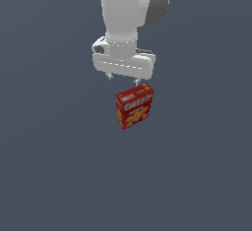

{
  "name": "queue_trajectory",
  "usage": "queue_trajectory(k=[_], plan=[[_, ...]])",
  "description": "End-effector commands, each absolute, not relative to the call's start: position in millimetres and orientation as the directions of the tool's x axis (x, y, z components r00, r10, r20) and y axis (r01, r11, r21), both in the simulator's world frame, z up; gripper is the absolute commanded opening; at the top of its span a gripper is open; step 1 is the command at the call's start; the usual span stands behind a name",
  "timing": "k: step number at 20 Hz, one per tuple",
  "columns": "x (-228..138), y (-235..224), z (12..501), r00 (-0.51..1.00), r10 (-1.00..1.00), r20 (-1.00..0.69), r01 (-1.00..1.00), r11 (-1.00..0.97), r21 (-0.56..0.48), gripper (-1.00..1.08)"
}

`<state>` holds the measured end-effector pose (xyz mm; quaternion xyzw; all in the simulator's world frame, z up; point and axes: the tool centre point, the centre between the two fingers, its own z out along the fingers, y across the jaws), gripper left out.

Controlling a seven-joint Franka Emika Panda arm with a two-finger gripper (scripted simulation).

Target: Pick up the object and move it to a goal position.

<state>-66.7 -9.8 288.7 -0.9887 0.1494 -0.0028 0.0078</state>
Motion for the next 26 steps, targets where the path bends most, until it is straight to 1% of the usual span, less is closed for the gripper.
queue_trajectory(k=[1,12,26], plan=[[-67,-6,285,0.937,-0.349,0.002,-0.349,-0.937,-0.015,1.00],[-69,10,270,0.824,-0.566,-0.001,-0.566,-0.824,-0.009,1.00],[-73,31,251,0.616,-0.787,-0.001,-0.787,-0.616,-0.003,1.00]])
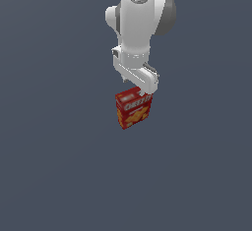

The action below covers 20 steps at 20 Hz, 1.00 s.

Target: Pick up the object and move it to a goal position.

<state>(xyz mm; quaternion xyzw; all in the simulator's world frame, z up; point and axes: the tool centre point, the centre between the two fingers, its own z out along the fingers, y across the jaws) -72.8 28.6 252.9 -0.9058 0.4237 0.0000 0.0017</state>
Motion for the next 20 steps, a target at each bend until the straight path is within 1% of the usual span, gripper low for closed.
queue_trajectory(k=[1,10,20], plan=[[-74,32,250,0.602,-0.798,-0.001,-0.798,-0.602,-0.002,1.00],[-75,39,243,0.514,-0.858,0.000,-0.858,-0.514,0.000,1.00],[-76,40,239,0.499,-0.866,0.000,-0.866,-0.499,0.000,1.00]])
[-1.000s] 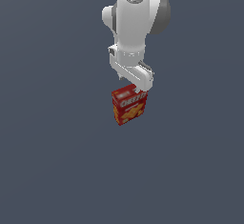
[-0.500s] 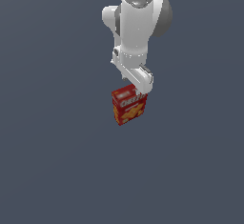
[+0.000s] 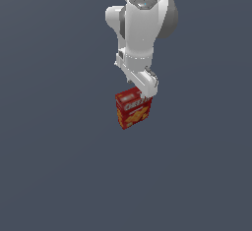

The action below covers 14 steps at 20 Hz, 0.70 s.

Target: Pick up the object and move it to a goal position.

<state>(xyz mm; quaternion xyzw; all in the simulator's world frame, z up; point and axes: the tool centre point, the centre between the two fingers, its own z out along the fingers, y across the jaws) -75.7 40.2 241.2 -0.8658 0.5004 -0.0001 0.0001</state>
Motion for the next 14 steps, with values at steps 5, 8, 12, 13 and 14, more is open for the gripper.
queue_trajectory(k=[5,8,12,13,14], plan=[[-77,40,222,0.498,-0.867,0.000,-0.867,-0.498,0.000,1.00],[-77,40,207,0.497,-0.868,0.000,-0.868,-0.497,0.000,1.00],[-77,40,195,0.496,-0.868,0.000,-0.868,-0.496,0.000,1.00],[-76,40,193,0.496,-0.868,0.000,-0.868,-0.496,0.000,1.00],[-76,40,192,0.496,-0.868,0.000,-0.868,-0.496,0.000,1.00]])
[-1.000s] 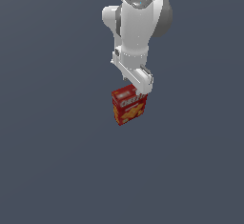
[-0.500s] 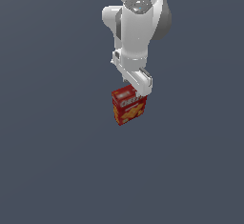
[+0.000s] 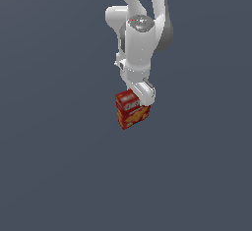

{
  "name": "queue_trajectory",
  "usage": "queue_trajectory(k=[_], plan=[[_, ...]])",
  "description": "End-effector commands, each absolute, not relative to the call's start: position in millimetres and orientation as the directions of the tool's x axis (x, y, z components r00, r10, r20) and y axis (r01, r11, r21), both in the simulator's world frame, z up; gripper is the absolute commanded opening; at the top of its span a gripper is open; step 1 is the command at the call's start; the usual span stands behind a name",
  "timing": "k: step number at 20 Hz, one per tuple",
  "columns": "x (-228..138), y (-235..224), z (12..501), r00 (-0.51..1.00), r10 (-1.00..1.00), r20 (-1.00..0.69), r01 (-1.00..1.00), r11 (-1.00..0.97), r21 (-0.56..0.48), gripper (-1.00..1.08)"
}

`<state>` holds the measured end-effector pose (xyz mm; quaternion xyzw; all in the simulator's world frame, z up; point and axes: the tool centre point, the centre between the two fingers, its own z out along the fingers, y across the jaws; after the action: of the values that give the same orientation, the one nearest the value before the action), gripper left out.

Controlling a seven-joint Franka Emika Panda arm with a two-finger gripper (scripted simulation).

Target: Pick up the object and move it to a goal position.

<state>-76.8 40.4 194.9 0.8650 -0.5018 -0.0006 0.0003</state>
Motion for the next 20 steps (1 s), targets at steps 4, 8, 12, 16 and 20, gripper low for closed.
queue_trajectory(k=[4,8,12,16,20], plan=[[-76,40,192,0.496,-0.868,0.000,-0.868,-0.496,0.000,-1.00],[-76,40,192,0.496,-0.868,0.000,-0.868,-0.496,0.000,-1.00],[-76,41,193,0.496,-0.868,0.000,-0.868,-0.496,-0.001,-1.00],[-75,39,197,0.496,-0.868,0.000,-0.868,-0.496,-0.001,-1.00],[-72,35,209,0.496,-0.868,0.000,-0.868,-0.496,-0.001,-1.00]])
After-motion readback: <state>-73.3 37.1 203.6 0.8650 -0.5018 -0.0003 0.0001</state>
